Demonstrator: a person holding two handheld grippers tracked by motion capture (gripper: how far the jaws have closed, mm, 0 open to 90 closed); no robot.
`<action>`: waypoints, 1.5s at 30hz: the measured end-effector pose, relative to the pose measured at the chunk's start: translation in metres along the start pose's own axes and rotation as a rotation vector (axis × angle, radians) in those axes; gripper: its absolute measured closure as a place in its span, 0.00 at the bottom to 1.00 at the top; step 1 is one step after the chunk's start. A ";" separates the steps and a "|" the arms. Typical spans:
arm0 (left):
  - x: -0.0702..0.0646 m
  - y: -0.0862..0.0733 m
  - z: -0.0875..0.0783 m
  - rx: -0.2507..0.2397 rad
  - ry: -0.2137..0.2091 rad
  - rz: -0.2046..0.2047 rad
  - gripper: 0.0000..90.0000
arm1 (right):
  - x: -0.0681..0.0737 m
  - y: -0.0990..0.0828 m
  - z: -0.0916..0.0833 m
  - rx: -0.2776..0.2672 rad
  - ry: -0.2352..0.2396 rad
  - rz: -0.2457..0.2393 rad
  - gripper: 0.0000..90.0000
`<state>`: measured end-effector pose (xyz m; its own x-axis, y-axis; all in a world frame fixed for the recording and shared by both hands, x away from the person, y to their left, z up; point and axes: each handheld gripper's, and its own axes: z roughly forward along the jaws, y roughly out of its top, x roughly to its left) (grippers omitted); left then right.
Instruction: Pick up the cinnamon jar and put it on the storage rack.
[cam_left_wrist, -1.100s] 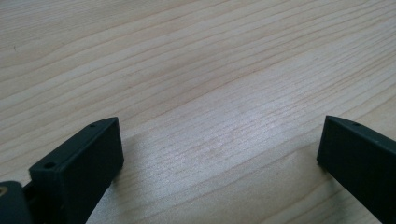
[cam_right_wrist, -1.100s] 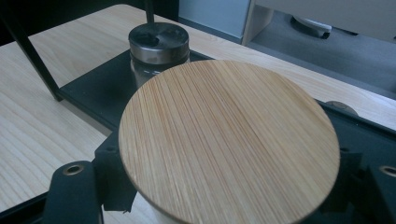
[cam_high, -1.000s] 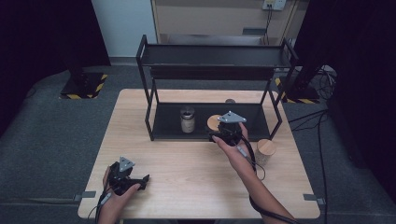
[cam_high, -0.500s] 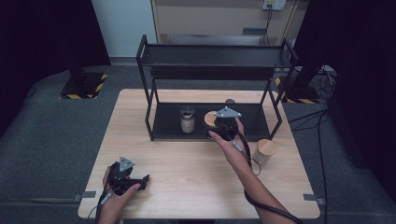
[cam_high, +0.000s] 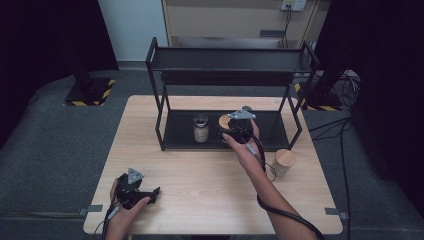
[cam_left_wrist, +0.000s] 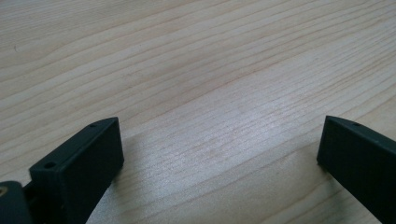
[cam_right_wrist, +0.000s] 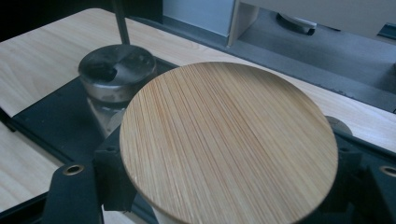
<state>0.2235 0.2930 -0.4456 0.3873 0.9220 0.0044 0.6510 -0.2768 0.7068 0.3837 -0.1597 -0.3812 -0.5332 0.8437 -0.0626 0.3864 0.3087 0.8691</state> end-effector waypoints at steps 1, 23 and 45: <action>0.000 0.000 0.000 0.000 0.000 0.000 0.00 | 0.000 0.001 0.001 0.000 -0.003 -0.004 0.28; 0.000 0.000 0.000 0.000 0.000 0.000 0.00 | -0.005 0.004 0.028 0.013 -0.043 0.025 0.28; -0.001 0.000 0.000 0.000 0.003 0.001 0.00 | -0.015 0.005 0.042 0.023 -0.075 0.069 0.28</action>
<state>0.2231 0.2924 -0.4456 0.3860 0.9225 0.0067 0.6505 -0.2773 0.7071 0.4249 -0.1521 -0.3965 -0.4474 0.8934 -0.0402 0.4379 0.2580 0.8612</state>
